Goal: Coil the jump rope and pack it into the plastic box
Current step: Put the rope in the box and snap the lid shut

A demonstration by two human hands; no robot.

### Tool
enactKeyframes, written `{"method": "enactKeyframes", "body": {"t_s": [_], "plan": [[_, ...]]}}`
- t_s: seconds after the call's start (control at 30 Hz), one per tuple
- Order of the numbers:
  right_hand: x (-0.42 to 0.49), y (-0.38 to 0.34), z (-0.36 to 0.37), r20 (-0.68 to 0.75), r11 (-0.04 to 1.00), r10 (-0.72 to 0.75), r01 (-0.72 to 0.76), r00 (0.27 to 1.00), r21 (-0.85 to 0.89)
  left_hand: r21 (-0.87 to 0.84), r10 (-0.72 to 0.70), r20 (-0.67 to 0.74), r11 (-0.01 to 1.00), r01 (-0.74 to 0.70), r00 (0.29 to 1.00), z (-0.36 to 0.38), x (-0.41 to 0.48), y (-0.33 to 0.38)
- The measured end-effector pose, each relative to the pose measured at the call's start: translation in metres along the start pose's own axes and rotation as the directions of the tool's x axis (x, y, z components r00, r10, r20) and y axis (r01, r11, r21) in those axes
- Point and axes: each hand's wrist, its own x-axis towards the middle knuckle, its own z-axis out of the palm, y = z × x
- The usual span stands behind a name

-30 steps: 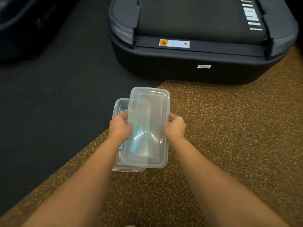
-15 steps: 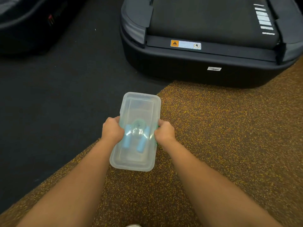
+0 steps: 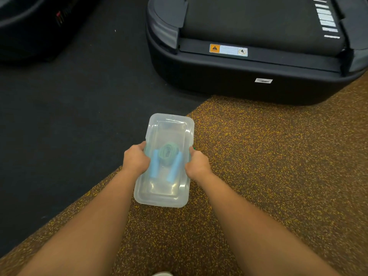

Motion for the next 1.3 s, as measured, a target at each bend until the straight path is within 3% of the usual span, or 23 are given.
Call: {"method": "enactKeyframes", "body": {"t_s": [0.07, 0.3, 0.67, 0.83, 1.03, 1.17, 1.3], "plan": [[0.000, 0.002, 0.002, 0.010, 0.999, 0.002, -0.001, 1.000, -0.037, -0.044, -0.055, -0.001, 0.998, 0.055, 0.998, 0.000, 0.000, 0.000], [-0.002, 0.006, 0.006, -0.027, 0.978, 0.087, -0.081, 0.996, 0.193, -0.052, -0.146, -0.002, 0.988, 0.145, 0.989, -0.001, -0.001, -0.001], [0.007, 0.049, -0.003, 0.035, 0.925, 0.308, -0.308, 0.951, 0.222, -0.045, -0.012, -0.030, 0.999, 0.010, 0.999, 0.020, -0.010, 0.030], [-0.007, 0.073, -0.028, 0.186, 0.755, 0.401, -0.438, 0.897, 0.487, -0.011, 0.121, -0.023, 0.993, -0.122, 0.992, 0.045, -0.017, 0.056], [-0.036, 0.106, -0.036, 0.321, 0.547, 0.446, -0.538, 0.835, 0.641, 0.078, 0.255, 0.041, 0.963, -0.258, 0.966, 0.078, -0.033, 0.091], [-0.055, 0.125, -0.028, 0.403, 0.347, 0.457, -0.577, 0.793, 0.740, 0.196, 0.404, 0.175, 0.879, -0.434, 0.898, 0.101, -0.044, 0.113], [-0.066, 0.135, -0.012, 0.450, 0.212, 0.464, -0.589, 0.763, 0.780, 0.365, 0.443, 0.352, 0.746, -0.556, 0.825, 0.120, -0.054, 0.131]]}}
